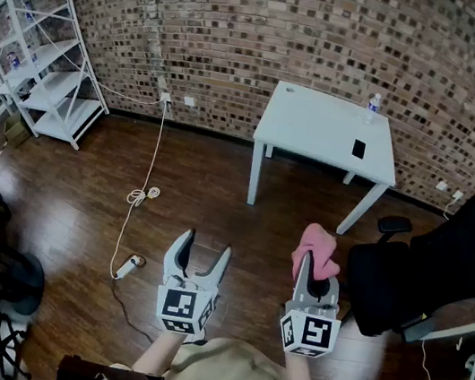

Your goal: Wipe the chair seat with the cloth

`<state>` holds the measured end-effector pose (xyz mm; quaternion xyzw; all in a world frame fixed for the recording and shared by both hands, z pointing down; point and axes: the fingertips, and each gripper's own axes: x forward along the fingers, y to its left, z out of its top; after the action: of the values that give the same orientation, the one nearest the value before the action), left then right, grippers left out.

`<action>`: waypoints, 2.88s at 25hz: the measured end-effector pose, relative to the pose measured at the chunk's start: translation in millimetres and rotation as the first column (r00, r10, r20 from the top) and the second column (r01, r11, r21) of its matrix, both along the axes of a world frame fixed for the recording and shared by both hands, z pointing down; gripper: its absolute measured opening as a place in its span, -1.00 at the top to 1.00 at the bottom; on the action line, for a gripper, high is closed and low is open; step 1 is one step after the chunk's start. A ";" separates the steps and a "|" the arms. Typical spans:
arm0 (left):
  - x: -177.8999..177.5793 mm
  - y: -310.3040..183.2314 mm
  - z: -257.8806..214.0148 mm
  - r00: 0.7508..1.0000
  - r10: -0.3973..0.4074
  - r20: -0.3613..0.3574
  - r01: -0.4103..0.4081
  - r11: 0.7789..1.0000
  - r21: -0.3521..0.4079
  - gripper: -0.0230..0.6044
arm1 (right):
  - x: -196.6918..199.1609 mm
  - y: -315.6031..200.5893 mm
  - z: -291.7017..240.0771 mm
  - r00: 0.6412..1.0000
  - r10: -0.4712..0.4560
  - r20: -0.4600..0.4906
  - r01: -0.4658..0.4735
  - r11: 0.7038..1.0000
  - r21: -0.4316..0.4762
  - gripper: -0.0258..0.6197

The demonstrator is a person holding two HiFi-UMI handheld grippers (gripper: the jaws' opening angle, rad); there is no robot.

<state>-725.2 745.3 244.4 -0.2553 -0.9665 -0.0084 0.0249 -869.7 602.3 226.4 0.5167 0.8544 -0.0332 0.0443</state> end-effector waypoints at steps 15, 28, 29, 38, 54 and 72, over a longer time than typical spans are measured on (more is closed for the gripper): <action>-157.1 -169.3 0.3 0.846 0.532 0.031 -0.533 0.845 0.036 -0.01 | -58.2 -206.2 5.2 0.908 0.419 -0.018 -0.419 0.908 0.015 0.89; -234.8 -374.9 1.7 0.193 0.981 0.026 -0.981 0.192 0.010 0.01 | 5.6 -389.5 20.4 0.371 0.921 -0.116 -0.927 0.375 0.016 0.88; -225.9 -381.4 0.3 0.132 0.991 0.032 -0.991 0.132 0.003 0.02 | 22.2 -393.6 27.1 0.316 0.933 -0.175 -0.947 0.321 -0.003 0.88; -143.5 -430.6 22.7 -0.350 0.935 0.051 -0.935 -0.352 0.037 0.11 | 179.9 -373.5 42.6 -0.150 0.954 -0.258 -0.989 -0.142 0.047 0.87; 165.7 -513.7 43.7 -0.886 0.459 0.065 -0.455 -0.888 0.068 0.12 | 539.0 -282.3 52.0 -0.810 0.518 -0.274 -0.558 -0.825 0.091 0.87; 694.1 -301.6 70.1 -0.889 -0.457 0.007 0.455 -0.885 0.098 0.11 | 862.2 -17.1 120.8 -0.880 -0.158 -0.448 0.125 -0.987 0.102 0.87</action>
<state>-31.1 443.7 314.5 -0.9976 0.0197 -0.0463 -0.0474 -7.6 585.2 347.2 0.8770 -0.4323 0.1725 -0.1195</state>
